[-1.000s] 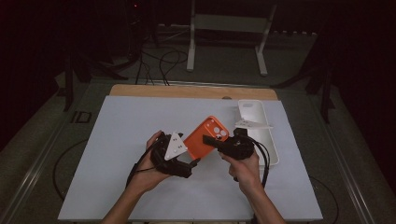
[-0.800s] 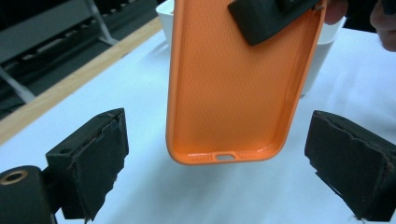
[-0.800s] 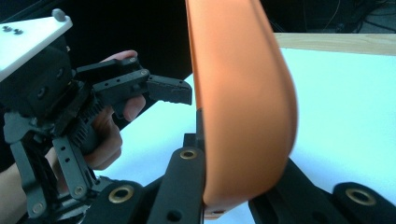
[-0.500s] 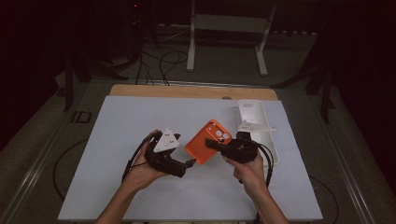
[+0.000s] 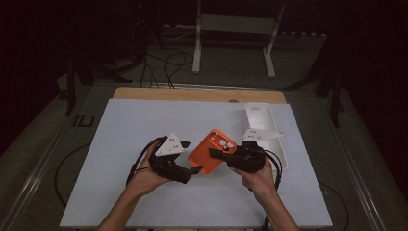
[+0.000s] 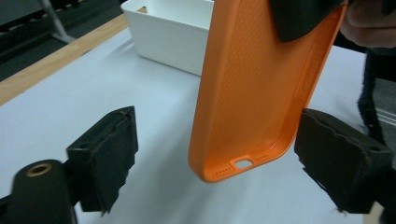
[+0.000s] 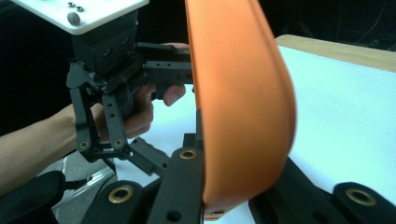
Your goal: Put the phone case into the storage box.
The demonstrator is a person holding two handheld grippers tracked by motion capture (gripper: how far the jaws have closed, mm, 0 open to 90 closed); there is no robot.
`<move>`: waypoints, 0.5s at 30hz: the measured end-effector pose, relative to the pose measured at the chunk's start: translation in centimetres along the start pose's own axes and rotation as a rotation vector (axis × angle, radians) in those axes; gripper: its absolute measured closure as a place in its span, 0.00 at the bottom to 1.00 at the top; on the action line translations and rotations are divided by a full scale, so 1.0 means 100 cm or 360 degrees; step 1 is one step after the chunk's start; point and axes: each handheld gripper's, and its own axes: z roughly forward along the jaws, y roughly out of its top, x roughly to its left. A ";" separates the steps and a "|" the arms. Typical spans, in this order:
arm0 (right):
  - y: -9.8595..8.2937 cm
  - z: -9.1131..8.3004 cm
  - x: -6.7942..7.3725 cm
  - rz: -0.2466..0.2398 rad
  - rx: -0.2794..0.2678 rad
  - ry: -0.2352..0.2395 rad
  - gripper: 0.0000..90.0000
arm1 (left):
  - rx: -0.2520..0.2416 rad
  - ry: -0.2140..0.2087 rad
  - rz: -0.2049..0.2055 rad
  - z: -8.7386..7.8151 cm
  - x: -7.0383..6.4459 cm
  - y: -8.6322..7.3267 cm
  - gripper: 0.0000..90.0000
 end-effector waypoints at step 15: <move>0.000 0.004 0.005 -0.0125 0.0038 0.0151 0.96 | -0.0038 -0.0283 -0.0011 0.001 0.001 -0.004 0.49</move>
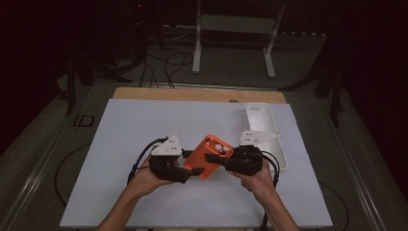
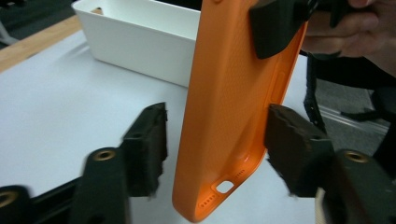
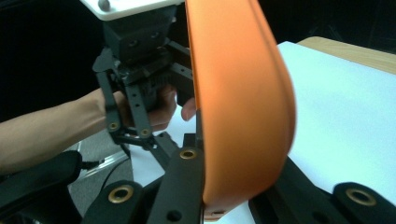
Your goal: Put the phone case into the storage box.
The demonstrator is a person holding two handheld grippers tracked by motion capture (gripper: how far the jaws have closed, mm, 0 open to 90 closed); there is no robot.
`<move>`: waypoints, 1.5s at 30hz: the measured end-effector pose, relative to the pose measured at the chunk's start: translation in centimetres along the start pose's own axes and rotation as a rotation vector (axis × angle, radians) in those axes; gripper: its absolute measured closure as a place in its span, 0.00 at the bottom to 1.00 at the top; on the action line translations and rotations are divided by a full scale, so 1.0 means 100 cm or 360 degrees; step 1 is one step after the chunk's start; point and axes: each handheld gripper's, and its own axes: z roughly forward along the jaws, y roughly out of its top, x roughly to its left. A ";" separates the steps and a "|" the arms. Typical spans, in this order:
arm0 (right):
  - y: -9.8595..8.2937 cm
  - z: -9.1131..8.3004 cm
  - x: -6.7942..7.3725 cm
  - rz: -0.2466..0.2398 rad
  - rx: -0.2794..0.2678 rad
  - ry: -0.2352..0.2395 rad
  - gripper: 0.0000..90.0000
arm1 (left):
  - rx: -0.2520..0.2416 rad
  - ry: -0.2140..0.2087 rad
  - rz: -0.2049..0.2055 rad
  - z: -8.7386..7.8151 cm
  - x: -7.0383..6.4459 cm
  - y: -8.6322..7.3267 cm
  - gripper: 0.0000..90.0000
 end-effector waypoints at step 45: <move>-0.004 -0.007 -0.005 0.0003 -0.0027 -0.0311 0.16 | 0.0014 0.0040 0.0034 -0.003 -0.001 -0.005 0.95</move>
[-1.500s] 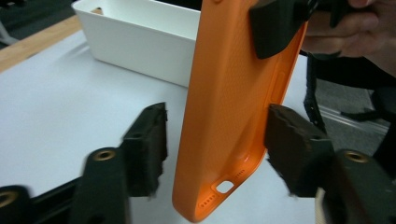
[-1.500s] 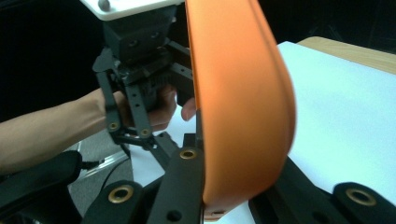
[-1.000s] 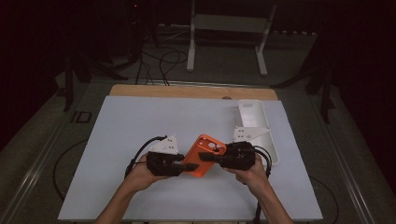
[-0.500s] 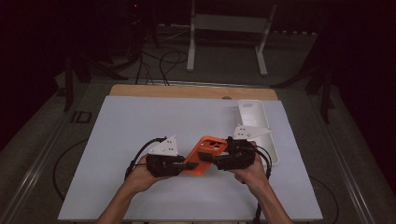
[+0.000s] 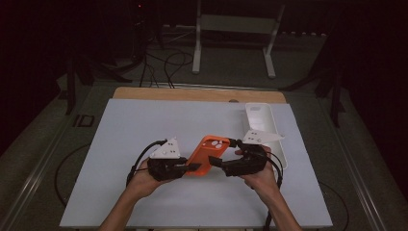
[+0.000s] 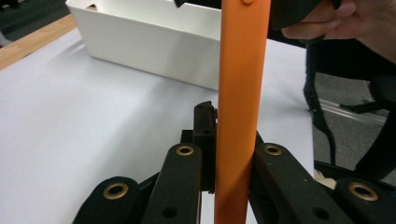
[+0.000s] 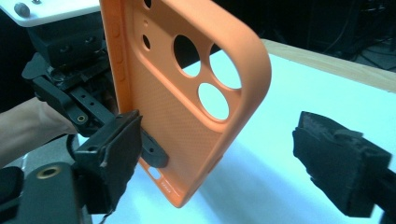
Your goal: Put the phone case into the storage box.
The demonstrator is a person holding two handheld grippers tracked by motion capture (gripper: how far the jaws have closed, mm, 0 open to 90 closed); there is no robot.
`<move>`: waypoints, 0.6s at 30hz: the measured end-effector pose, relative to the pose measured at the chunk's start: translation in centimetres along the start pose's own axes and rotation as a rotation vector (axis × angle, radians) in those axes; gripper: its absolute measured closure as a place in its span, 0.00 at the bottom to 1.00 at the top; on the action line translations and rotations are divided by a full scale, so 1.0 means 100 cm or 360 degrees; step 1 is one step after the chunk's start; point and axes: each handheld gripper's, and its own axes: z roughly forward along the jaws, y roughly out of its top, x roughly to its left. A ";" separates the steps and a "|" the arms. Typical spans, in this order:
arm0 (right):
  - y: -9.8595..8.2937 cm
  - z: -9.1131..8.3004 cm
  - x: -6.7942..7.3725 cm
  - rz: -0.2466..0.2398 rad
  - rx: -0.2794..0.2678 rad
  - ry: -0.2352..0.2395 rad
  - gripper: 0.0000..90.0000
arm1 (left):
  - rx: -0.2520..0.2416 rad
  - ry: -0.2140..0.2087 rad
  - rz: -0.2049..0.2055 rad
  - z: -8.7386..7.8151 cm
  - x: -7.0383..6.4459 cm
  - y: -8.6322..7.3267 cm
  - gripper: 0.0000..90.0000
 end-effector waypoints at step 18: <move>0.000 -0.005 0.006 -0.0007 -0.0058 -0.0129 0.11 | 0.0001 0.0264 -0.0022 -0.005 -0.003 0.001 0.95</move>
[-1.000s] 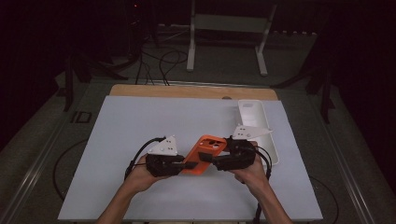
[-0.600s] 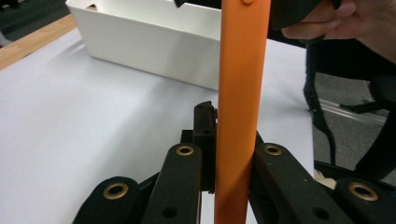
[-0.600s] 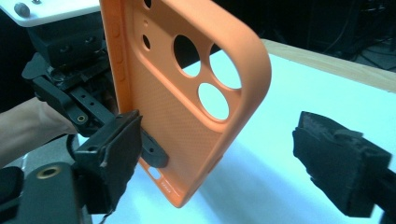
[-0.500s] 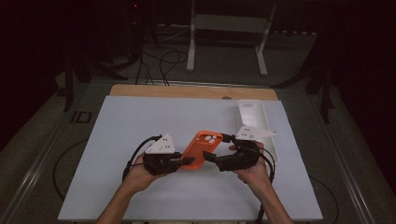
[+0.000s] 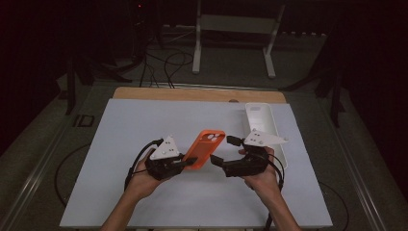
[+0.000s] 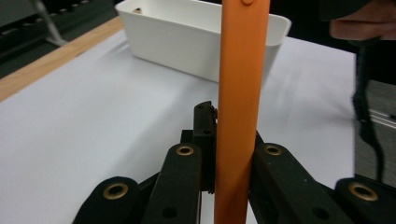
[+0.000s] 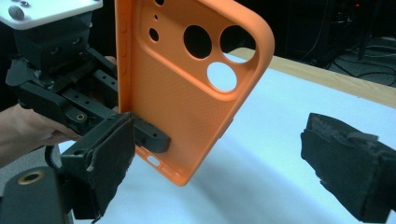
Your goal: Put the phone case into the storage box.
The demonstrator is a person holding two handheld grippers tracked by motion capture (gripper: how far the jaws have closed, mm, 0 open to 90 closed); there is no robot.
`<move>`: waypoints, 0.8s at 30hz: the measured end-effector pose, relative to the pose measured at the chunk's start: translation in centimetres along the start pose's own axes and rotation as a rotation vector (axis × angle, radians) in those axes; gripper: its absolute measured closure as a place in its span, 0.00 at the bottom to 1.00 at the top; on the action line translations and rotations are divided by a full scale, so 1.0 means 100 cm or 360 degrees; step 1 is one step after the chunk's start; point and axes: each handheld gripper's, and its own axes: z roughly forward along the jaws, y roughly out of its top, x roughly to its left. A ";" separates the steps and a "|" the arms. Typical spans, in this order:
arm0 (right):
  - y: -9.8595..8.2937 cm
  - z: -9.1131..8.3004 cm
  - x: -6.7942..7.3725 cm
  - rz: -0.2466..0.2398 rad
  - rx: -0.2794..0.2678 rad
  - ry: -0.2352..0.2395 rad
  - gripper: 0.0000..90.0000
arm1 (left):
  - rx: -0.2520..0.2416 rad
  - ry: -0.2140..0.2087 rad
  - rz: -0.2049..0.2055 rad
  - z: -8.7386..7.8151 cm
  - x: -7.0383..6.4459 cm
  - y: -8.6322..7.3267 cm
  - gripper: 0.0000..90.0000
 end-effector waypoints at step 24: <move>0.002 0.001 0.003 0.0056 -0.0060 -0.0048 0.11 | -0.0023 0.0329 -0.0033 0.002 -0.011 0.000 0.95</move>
